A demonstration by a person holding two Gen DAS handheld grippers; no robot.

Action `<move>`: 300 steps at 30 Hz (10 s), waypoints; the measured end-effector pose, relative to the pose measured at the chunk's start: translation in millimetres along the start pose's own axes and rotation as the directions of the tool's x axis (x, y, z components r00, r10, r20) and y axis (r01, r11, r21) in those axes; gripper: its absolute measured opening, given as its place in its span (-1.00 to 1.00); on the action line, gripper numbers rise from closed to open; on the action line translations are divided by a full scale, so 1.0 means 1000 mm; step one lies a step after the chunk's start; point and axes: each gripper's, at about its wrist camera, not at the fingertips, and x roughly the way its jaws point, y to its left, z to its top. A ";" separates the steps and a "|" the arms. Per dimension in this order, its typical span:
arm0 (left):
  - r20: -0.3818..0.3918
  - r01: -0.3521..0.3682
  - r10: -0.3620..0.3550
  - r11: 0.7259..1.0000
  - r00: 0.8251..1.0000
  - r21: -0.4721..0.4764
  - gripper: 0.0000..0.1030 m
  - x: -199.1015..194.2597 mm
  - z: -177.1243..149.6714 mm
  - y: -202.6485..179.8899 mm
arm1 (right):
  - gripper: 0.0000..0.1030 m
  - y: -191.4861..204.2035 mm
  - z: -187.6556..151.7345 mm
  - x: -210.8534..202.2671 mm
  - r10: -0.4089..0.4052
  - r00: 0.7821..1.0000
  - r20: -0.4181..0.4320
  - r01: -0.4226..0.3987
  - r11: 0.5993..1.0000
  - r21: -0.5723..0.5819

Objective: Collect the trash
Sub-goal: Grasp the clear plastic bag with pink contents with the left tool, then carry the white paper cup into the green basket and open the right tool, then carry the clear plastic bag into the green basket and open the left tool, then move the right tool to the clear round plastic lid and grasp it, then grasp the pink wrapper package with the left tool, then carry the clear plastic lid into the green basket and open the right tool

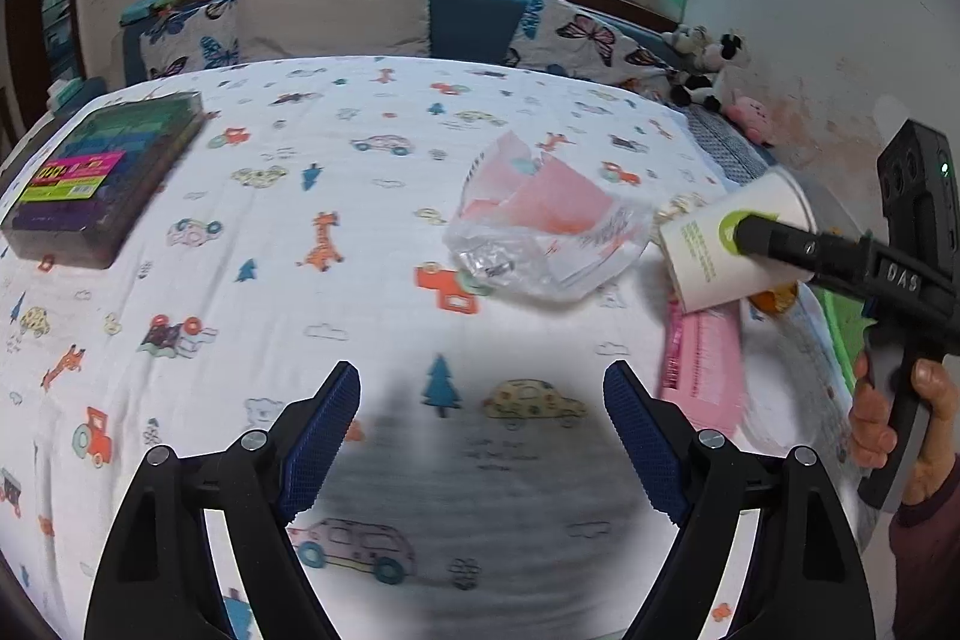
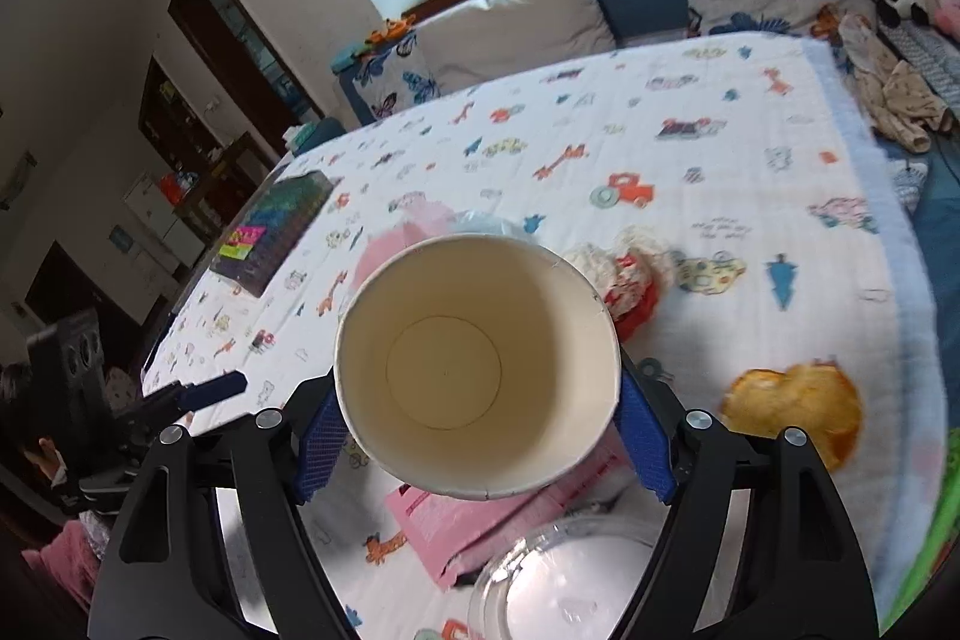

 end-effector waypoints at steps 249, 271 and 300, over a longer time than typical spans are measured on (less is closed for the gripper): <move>-0.137 0.086 -0.037 0.924 0.990 0.372 0.06 0.084 -0.001 -0.148 | 0.81 -0.025 -0.132 -0.097 -0.382 0.924 0.004 0.382 0.924 -0.013; -0.085 0.197 -0.179 0.914 0.980 0.353 -0.07 0.025 0.004 -0.168 | 0.81 -0.055 -0.124 -0.147 -0.467 0.881 0.072 0.463 0.884 0.063; -0.121 0.309 -0.285 0.844 0.951 0.438 -0.07 0.021 0.013 -0.259 | 0.84 -0.199 -0.109 -0.204 -0.626 0.779 0.027 0.583 0.739 0.338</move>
